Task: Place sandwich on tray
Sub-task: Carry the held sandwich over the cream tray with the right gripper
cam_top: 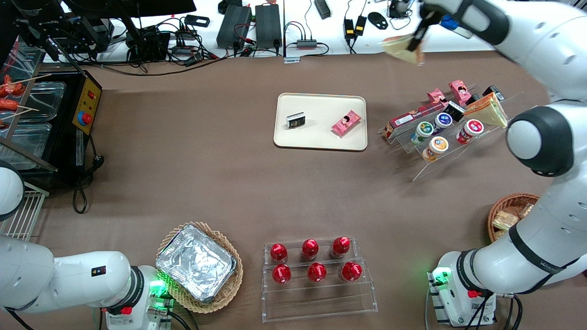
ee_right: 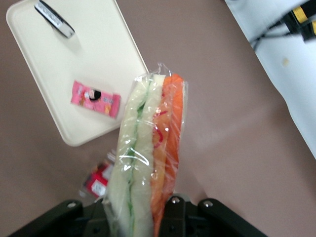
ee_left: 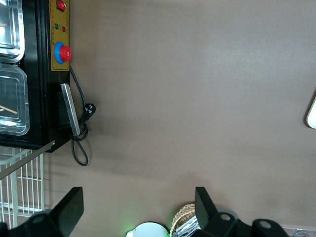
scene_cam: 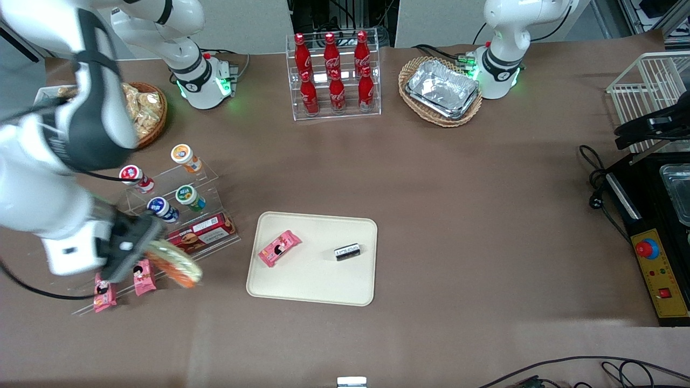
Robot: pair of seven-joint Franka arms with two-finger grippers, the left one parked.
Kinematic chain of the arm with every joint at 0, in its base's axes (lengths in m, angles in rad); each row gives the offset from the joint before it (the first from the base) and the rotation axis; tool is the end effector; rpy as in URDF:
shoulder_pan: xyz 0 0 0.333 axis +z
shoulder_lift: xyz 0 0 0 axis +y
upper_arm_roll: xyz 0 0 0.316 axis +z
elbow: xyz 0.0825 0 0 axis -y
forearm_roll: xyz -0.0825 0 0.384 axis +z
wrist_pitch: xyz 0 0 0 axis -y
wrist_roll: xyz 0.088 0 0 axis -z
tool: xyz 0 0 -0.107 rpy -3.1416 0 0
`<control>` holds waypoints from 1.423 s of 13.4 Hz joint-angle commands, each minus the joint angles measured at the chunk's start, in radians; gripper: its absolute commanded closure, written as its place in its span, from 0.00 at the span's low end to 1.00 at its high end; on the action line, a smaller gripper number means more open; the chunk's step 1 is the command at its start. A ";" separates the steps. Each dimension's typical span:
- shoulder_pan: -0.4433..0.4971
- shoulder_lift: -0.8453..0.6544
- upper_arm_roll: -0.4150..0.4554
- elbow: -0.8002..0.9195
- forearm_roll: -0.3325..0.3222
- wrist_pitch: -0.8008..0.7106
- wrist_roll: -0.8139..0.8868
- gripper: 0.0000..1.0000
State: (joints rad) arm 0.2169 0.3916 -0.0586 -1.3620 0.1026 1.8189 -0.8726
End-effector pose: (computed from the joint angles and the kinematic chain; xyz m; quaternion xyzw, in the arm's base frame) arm 0.6732 0.1229 0.5045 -0.8730 -0.4850 -0.0445 0.0250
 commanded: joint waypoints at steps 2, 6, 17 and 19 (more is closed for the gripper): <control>0.172 0.142 -0.015 0.015 0.022 0.193 0.058 1.00; 0.277 0.275 -0.017 0.015 0.014 0.380 -0.037 1.00; 0.308 0.374 -0.020 -0.034 0.005 0.533 -0.232 1.00; 0.309 0.406 -0.020 -0.035 0.005 0.577 -0.233 1.00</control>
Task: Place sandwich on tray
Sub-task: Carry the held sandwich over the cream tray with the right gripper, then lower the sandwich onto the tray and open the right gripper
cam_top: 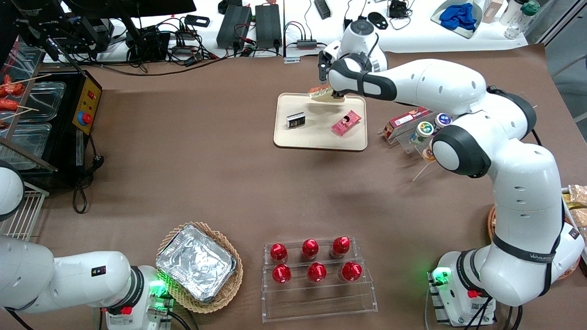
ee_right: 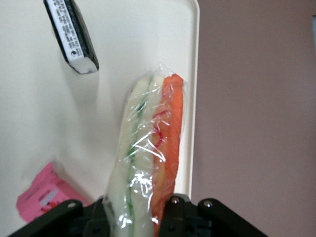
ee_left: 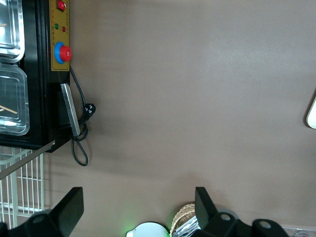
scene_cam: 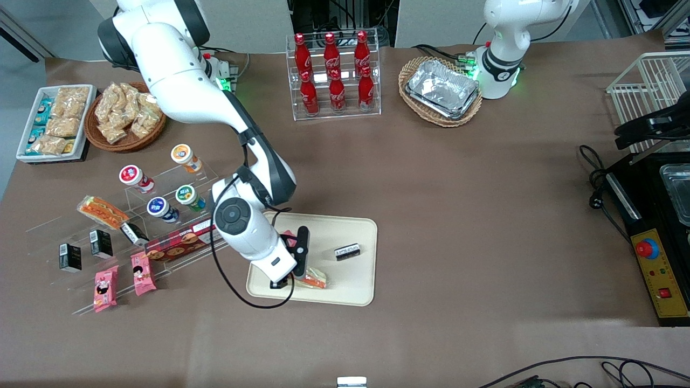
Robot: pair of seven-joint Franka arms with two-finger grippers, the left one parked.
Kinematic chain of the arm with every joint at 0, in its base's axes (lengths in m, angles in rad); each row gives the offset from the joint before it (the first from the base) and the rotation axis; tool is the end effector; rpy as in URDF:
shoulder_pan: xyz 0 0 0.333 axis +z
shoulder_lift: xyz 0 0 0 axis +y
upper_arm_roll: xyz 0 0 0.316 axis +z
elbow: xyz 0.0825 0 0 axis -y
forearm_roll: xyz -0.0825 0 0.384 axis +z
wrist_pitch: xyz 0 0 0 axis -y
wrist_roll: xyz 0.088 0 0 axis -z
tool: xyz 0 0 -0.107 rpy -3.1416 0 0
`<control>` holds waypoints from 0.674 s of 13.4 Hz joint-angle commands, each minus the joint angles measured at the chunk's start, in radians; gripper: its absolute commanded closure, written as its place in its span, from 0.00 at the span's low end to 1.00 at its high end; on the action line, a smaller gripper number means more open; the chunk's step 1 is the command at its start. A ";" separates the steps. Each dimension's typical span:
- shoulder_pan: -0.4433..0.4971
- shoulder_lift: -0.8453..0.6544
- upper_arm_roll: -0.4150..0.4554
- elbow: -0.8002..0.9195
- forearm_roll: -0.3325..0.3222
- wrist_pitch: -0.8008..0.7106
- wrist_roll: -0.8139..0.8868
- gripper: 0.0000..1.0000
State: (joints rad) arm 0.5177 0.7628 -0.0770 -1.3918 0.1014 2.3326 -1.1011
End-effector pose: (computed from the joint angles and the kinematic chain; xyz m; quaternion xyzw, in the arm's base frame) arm 0.6716 0.3327 0.2731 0.7271 0.6804 0.0899 0.0158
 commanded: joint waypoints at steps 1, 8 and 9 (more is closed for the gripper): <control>0.008 0.058 -0.001 -0.006 0.006 0.080 -0.003 1.00; 0.018 0.084 -0.004 -0.015 0.004 0.099 0.000 0.74; 0.016 0.081 -0.004 -0.015 0.006 0.099 0.000 0.46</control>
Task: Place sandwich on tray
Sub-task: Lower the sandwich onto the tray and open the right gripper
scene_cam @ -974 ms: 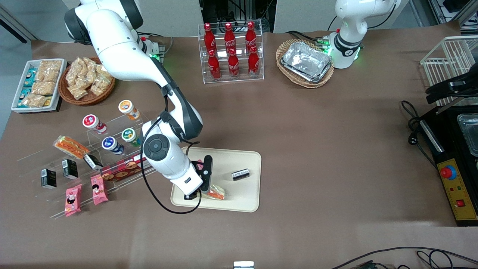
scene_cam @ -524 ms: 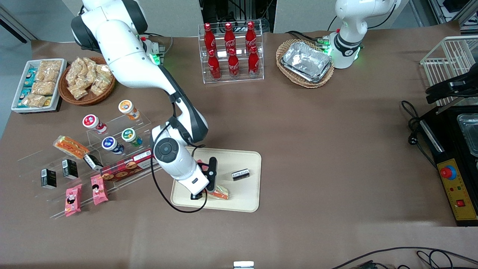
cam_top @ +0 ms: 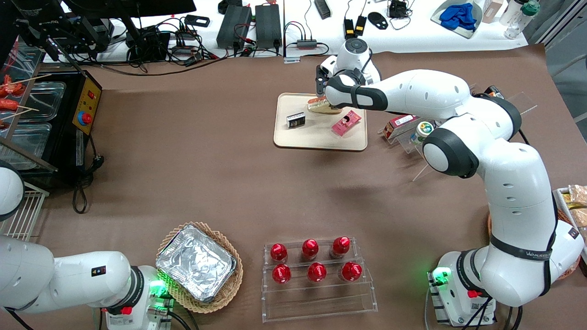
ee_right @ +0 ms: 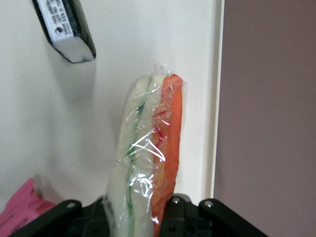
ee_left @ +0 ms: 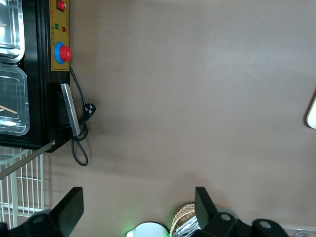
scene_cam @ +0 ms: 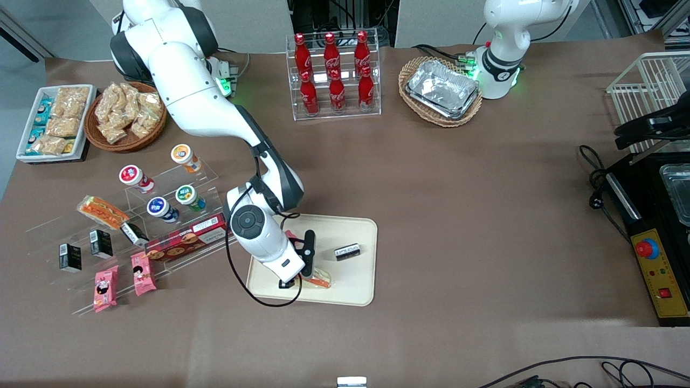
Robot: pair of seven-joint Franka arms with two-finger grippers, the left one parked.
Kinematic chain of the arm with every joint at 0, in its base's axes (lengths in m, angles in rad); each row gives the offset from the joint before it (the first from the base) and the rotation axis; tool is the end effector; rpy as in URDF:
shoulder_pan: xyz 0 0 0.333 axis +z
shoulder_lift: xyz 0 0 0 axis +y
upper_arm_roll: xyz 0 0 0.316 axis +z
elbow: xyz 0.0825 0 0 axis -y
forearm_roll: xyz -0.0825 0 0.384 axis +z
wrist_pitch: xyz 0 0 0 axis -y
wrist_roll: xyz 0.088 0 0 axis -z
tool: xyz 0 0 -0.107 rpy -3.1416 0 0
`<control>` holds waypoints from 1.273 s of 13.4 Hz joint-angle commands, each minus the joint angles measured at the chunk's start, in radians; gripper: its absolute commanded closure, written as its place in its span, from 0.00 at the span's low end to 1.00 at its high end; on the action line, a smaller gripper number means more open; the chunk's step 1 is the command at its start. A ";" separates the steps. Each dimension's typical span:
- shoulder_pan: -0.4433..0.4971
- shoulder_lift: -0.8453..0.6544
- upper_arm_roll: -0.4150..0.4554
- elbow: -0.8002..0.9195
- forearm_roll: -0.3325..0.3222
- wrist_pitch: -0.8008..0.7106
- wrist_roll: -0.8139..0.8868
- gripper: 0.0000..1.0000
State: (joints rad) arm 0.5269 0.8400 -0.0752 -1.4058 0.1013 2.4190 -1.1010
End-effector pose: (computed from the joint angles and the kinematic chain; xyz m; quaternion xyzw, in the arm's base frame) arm 0.6665 0.3374 0.2179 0.7246 0.6835 0.0865 0.0187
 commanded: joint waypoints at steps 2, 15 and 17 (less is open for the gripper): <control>0.002 0.004 -0.005 -0.001 0.017 0.011 0.001 0.00; -0.053 -0.203 -0.009 0.013 0.018 -0.299 -0.013 0.00; -0.085 -0.242 -0.006 0.013 0.021 -0.365 -0.014 0.00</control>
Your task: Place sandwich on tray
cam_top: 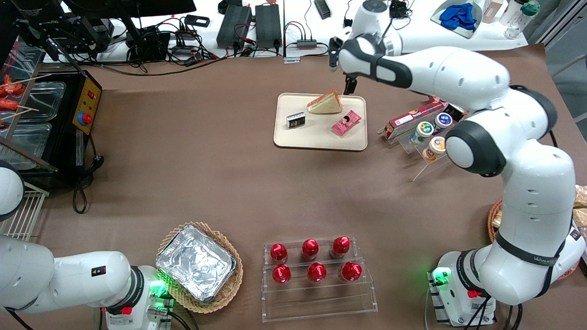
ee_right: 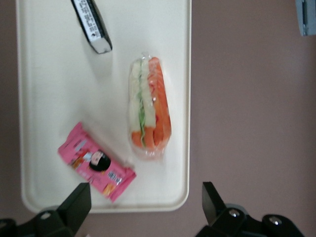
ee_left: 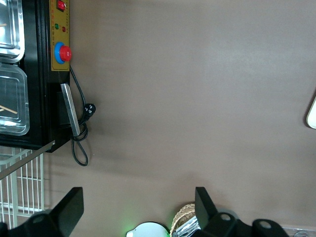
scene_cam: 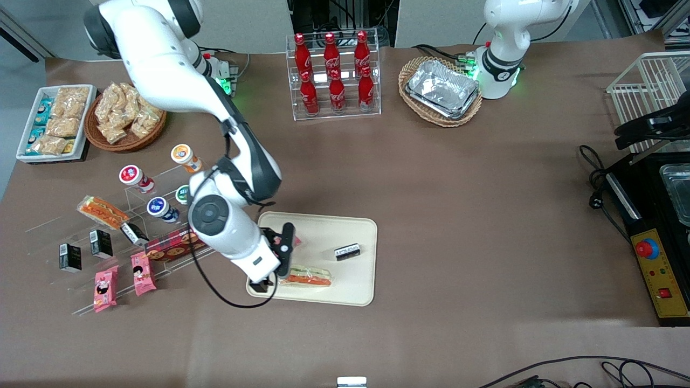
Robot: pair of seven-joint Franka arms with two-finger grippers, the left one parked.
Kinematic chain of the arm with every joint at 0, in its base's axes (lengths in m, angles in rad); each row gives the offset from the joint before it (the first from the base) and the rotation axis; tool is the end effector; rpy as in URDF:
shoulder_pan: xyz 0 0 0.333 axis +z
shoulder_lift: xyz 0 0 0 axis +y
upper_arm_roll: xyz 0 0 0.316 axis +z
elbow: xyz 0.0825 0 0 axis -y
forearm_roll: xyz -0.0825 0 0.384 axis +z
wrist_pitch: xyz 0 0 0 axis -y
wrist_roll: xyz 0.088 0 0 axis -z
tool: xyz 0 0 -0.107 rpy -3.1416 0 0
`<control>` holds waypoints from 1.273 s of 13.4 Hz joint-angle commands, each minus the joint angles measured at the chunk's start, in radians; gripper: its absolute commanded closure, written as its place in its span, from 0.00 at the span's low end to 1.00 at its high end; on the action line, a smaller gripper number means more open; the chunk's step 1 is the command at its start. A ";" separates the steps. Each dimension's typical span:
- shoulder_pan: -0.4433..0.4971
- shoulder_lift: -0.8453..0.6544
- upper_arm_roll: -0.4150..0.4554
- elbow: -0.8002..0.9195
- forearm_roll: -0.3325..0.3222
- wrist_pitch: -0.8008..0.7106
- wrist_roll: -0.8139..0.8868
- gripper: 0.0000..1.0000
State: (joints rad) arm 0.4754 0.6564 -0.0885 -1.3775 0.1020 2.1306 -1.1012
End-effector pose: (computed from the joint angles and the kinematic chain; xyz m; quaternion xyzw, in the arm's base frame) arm 0.6751 0.2948 0.3386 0.7444 0.6656 0.0529 0.0005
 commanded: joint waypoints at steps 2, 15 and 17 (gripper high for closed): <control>-0.041 -0.104 0.006 -0.015 0.021 -0.139 -0.014 0.00; -0.236 -0.222 0.004 -0.017 0.039 -0.279 -0.014 0.00; -0.259 -0.231 0.004 -0.017 0.038 -0.279 -0.011 0.00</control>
State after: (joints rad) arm 0.2447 0.4559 -0.0902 -1.3786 0.1104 1.8717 -1.1041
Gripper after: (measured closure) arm 0.000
